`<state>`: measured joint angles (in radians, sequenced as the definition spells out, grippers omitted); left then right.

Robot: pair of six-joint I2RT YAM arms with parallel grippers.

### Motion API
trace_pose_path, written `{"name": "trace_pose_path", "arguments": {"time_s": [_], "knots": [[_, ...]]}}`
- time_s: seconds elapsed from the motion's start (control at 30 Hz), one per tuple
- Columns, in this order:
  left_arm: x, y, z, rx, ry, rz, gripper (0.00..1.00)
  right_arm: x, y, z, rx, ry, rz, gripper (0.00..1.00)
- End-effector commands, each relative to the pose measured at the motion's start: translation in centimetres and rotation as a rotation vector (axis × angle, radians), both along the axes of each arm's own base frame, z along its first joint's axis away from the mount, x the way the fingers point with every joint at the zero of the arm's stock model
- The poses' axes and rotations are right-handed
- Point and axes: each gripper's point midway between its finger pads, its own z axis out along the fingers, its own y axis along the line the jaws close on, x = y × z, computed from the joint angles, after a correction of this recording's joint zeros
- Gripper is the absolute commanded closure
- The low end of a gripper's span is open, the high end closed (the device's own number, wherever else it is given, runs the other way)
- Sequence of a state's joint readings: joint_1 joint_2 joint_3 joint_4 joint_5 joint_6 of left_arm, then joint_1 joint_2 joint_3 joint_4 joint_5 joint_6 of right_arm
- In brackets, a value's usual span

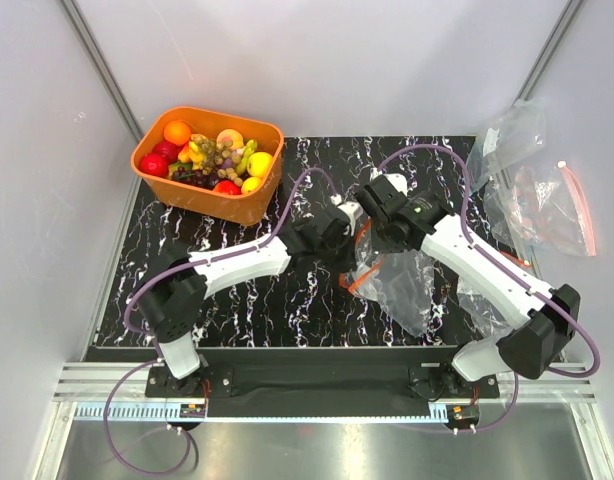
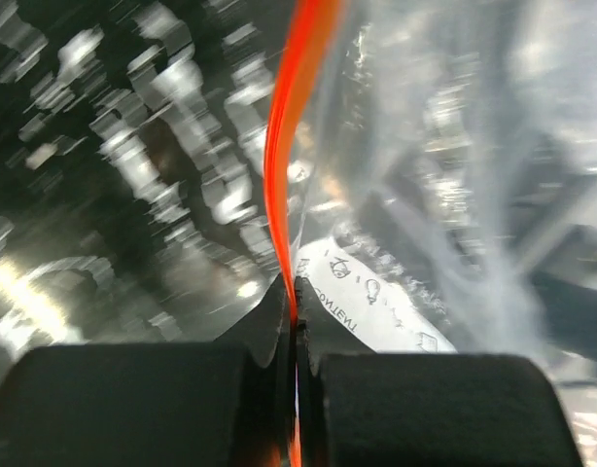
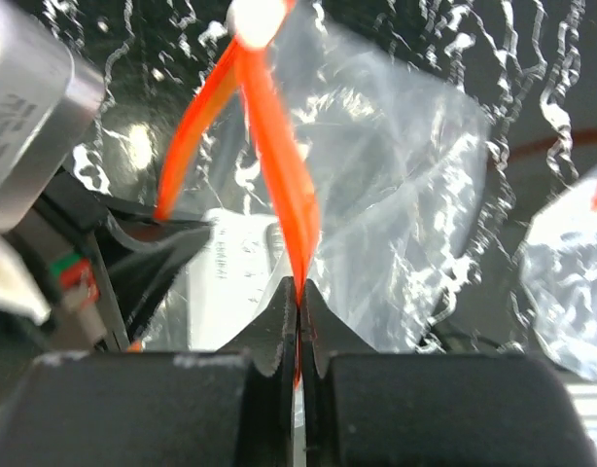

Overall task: Place the food in the zip-top bag and seal the zipper
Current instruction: Open the zipper of the food storage bag at the center of the board.

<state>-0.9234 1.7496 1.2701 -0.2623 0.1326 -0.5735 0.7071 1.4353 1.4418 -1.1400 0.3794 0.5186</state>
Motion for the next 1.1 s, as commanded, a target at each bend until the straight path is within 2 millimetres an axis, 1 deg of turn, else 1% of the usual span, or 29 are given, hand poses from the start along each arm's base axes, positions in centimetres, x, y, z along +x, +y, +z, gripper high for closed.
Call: {"name": "trace_pose_path", "arguments": {"time_s": [0.0, 0.03, 0.1, 0.13, 0.2, 0.3, 0.37, 0.4, 0.43, 0.47, 0.5, 0.53, 0.6, 0.63, 0.7, 0.73, 0.77, 0.8, 0.83, 0.87, 0.9, 0.93, 0.97, 1.0, 1.03, 1.07], "knots": [[1.6, 2.6, -0.1, 0.069, -0.078, 0.081, 1.00, 2.2, 1.7, 1.2, 0.082, -0.125, 0.006, 1.00], [1.9, 4.0, -1.1, 0.128, -0.086, 0.118, 1.00, 2.3, 1.7, 1.0, 0.083, -0.132, 0.003, 1.00], [2.4, 5.4, -1.7, 0.184, -0.101, 0.147, 1.00, 2.3, 1.4, 0.7, 0.078, -0.145, -0.007, 1.00], [2.6, 6.5, -2.3, 0.231, -0.110, 0.177, 1.00, 2.3, 1.3, 0.7, 0.080, -0.147, -0.010, 1.00], [3.0, 7.4, -2.6, 0.262, -0.120, 0.200, 1.00, 2.2, 1.2, 0.4, 0.079, -0.144, -0.015, 0.99], [3.4, 7.4, -2.3, 0.259, -0.134, 0.210, 1.00, 2.1, 1.4, 0.3, 0.090, -0.137, -0.010, 0.98], [3.6, 7.0, -1.5, 0.230, -0.150, 0.213, 1.00, 2.1, 1.6, 0.5, 0.104, -0.145, -0.004, 0.97], [3.7, 6.7, -1.0, 0.210, -0.159, 0.210, 0.87, 2.3, 1.8, 0.6, 0.114, -0.154, -0.003, 0.98], [3.7, 6.5, -0.5, 0.194, -0.168, 0.198, 0.77, 2.3, 1.9, 0.7, 0.118, -0.158, 0.000, 0.96], [3.7, 6.3, 0.4, 0.170, -0.180, 0.192, 0.65, 2.5, 2.1, 0.8, 0.126, -0.163, 0.002, 0.96], [3.9, 6.2, 1.1, 0.155, -0.190, 0.193, 0.56, 2.6, 2.2, 0.8, 0.125, -0.165, 0.007, 0.95], [3.9, 6.1, 1.5, 0.145, -0.190, 0.187, 0.45, 2.7, 2.2, 0.8, 0.118, -0.166, 0.007, 0.95], [4.3, 6.4, 2.8, 0.111, -0.192, 0.186, 0.37, 3.3, 2.2, 0.7, 0.103, -0.175, 0.000, 0.95], [4.5, 6.7, 3.1, 0.103, -0.191, 0.190, 0.31, 3.4, 2.2, 0.5, 0.099, -0.176, 0.001, 0.95], [5.2, 7.9, 4.0, 0.075, -0.178, 0.208, 0.28, 3.8, 2.5, 0.0, 0.097, -0.181, 0.005, 0.96], [5.4, 8.4, 4.8, 0.057, -0.184, 0.218, 0.26, 3.9, 2.6, -0.4, 0.091, -0.173, 0.007, 0.96], [5.7, 9.0, 5.0, 0.052, -0.181, 0.230, 0.25, 4.1, 2.8, -0.5, 0.096, -0.180, 0.009, 0.96], [6.3, 10.2, 5.0, 0.050, -0.176, 0.253, 0.24, 4.1, 2.9, -0.7, 0.095, -0.177, 0.017, 0.96], [6.4, 10.8, 5.9, 0.034, -0.188, 0.266, 0.22, 4.3, 3.1, -0.9, 0.092, -0.173, 0.020, 0.97], [6.6, 11.3, 6.3, 0.026, -0.191, 0.275, 0.01, 4.4, 3.2, -1.0, 0.089, -0.173, 0.027, 0.97], [7.2, 12.3, 6.7, 0.019, -0.198, 0.300, 0.01, 4.6, 3.3, -1.1, 0.083, -0.172, 0.030, 0.99], [7.0, 12.6, 7.6, -0.007, -0.205, 0.288, 0.01, 4.7, 3.4, -1.4, 0.074, -0.166, 0.032, 0.99], [7.4, 13.4, 8.1, -0.013, -0.211, 0.310, 0.01, 4.8, 3.3, -1.4, 0.067, -0.167, 0.035, 0.99], [7.7, 14.3, 8.3, 0.003, -0.218, 0.338, 0.01, 4.9, 3.3, -1.6, 0.062, -0.164, 0.035, 1.00], [8.2, 15.4, 9.4, 0.006, -0.249, 0.377, 0.01, 5.0, 3.3, -1.7, 0.057, -0.162, 0.037, 1.00], [8.7, 16.5, 9.7, 0.020, -0.261, 0.414, 0.01, 5.0, 3.5, -1.7, 0.060, -0.163, 0.042, 1.00]]}}
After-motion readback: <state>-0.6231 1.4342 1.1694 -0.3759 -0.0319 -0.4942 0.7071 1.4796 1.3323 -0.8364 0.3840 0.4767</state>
